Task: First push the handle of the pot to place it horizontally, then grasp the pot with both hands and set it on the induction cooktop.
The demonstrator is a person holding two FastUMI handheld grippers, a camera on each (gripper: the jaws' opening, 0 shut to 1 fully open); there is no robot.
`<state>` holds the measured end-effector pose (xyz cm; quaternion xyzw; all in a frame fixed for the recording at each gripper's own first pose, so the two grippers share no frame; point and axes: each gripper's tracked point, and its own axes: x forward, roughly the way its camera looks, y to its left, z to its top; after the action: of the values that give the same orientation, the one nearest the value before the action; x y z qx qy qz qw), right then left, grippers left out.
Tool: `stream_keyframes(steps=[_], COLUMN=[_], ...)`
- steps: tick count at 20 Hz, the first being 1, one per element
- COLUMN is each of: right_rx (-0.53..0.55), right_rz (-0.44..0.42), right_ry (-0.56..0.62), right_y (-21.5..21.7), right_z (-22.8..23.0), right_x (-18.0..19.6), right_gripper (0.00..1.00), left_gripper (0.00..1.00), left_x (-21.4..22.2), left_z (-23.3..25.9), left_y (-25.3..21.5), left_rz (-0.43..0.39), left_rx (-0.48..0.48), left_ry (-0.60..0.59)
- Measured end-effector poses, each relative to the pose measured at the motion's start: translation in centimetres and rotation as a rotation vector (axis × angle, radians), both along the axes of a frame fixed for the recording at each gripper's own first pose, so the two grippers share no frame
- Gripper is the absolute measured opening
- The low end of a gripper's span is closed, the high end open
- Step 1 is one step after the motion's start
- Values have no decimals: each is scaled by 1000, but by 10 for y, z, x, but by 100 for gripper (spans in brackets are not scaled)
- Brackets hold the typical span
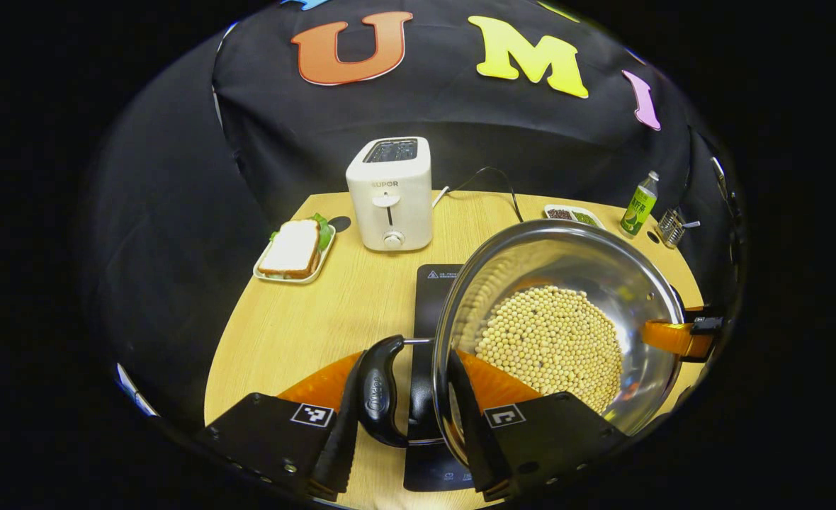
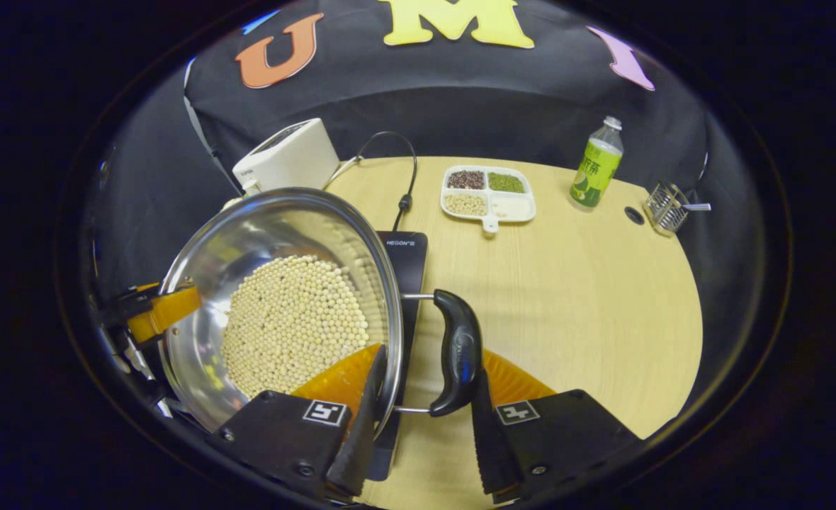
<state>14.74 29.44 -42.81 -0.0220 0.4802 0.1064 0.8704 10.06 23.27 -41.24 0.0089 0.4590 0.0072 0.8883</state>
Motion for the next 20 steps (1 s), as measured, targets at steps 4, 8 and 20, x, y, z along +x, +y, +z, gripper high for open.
stream_keyframes(steps=[4, 8, 20], right_rx=[-4, -10, -37], right_rz=[-13, -1, 29], right_ry=[28, 7, -2], right_y=[0, 0, -2], right_z=[-2, -1, -2], right_x=[-5, -4, -1], right_gripper=[60, 60, 61], left_gripper=[62, 62, 63], left_x=[-4, -5, -6], left_z=[-10, -15, -29], left_y=[3, 11, 17], left_rz=[2, 9, 14], left_rx=[9, 3, -15], left_ry=[11, 15, 31])
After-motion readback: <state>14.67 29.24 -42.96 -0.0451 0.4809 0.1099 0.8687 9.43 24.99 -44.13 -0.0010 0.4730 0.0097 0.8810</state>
